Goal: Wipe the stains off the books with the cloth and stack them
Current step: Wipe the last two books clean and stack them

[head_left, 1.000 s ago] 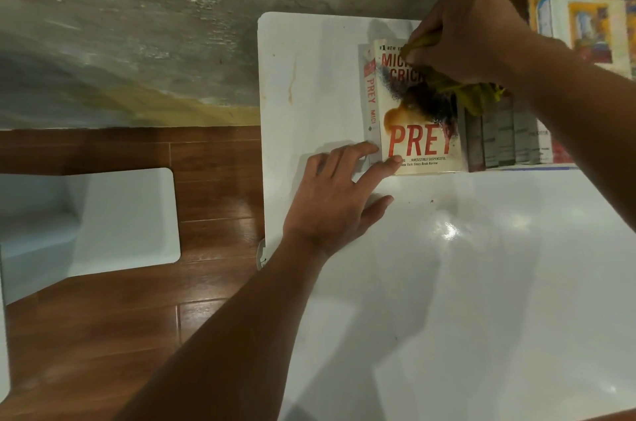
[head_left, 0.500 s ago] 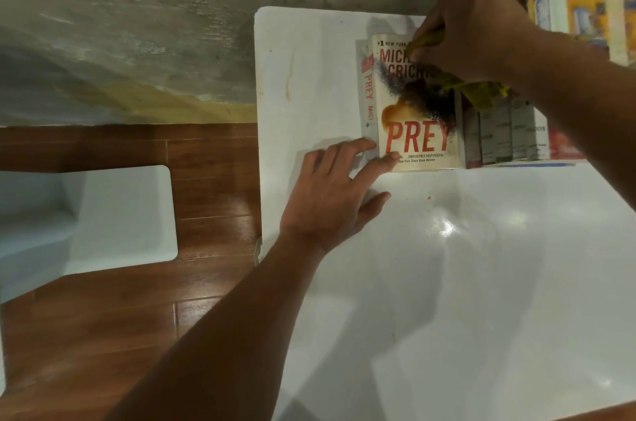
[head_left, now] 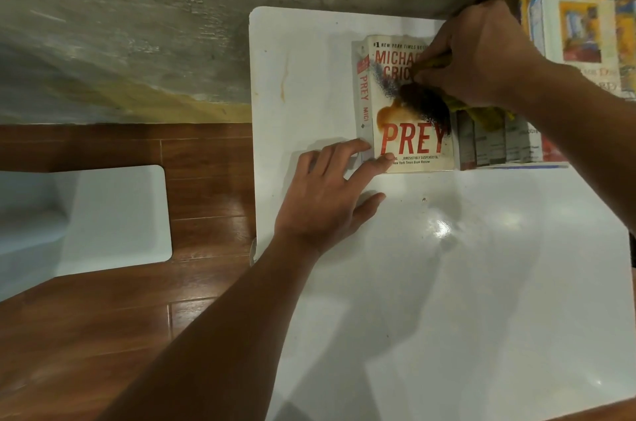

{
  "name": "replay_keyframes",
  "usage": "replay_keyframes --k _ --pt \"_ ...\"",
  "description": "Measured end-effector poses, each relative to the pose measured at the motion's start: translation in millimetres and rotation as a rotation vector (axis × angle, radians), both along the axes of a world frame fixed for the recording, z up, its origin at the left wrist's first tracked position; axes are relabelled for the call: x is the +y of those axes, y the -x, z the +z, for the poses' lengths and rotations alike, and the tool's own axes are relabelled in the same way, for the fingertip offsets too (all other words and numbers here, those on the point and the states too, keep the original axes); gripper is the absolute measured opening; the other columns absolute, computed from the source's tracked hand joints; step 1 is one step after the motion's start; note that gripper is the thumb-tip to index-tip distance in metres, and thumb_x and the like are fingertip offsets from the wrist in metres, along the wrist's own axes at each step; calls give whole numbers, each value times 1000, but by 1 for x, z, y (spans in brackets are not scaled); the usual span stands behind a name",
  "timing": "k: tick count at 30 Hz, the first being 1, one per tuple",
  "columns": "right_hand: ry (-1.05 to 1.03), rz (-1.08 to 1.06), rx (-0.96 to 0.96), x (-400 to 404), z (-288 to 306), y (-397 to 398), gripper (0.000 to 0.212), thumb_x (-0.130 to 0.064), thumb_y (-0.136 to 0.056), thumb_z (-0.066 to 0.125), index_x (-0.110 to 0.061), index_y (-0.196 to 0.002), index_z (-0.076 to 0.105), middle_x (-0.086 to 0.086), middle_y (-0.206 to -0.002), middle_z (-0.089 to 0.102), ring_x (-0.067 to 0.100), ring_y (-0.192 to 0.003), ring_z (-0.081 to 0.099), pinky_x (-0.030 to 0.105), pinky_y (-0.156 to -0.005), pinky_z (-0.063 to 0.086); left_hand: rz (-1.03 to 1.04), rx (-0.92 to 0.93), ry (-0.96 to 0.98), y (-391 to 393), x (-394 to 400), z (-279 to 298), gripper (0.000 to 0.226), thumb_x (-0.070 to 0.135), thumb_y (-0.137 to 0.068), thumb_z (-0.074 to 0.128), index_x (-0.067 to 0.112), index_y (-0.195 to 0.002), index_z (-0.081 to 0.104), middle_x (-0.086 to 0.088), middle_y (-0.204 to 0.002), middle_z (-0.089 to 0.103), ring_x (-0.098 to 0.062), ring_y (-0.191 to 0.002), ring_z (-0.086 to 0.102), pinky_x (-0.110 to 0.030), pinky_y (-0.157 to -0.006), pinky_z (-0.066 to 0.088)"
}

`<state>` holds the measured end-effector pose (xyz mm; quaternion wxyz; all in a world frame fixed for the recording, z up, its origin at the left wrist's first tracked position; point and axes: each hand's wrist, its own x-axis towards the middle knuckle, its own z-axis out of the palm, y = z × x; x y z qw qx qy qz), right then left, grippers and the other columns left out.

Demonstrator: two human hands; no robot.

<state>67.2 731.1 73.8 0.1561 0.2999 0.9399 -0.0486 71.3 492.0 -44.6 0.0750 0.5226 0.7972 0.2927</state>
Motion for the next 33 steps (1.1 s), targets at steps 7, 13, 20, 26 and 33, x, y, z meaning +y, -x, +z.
replay_keyframes --k 7,13,20,26,33 --pt "-29 -54 -4 -7 0 -3 46 -45 -88 70 -11 -119 70 9 -103 64 23 -85 51 39 -80 55 0 13 -2 -1 0 0 51 45 -91 68 21 -135 61 -11 -139 58 -30 -122 56 -46 -101 45" --pt "-36 -65 -54 -5 -3 -6 50 -51 -86 69 -14 -121 68 11 -106 64 24 -84 55 37 -75 55 1 16 -14 -1 0 0 50 45 -92 67 21 -135 61 -12 -139 58 -30 -122 57 -45 -101 45" --pt "-15 -71 -47 -8 -3 -6 48 -49 -86 70 -12 -117 67 9 -100 62 23 -81 56 35 -74 54 -2 29 -13 0 -1 -1 51 46 -92 67 21 -136 61 -12 -139 58 -30 -122 56 -44 -101 45" --pt "1 -73 -38 -9 0 -5 46 -46 -88 70 -9 -115 67 10 -98 60 24 -83 54 36 -77 53 1 37 -16 0 -1 -2 50 46 -93 66 21 -136 61 -12 -138 58 -30 -121 57 -44 -100 45" --pt "28 -70 89 -1 9 1 39 -41 -92 65 -14 -121 69 8 -110 69 22 -88 56 29 -80 45 5 31 -20 1 1 -2 49 46 -93 65 21 -135 62 -12 -138 58 -30 -121 56 -43 -99 45"
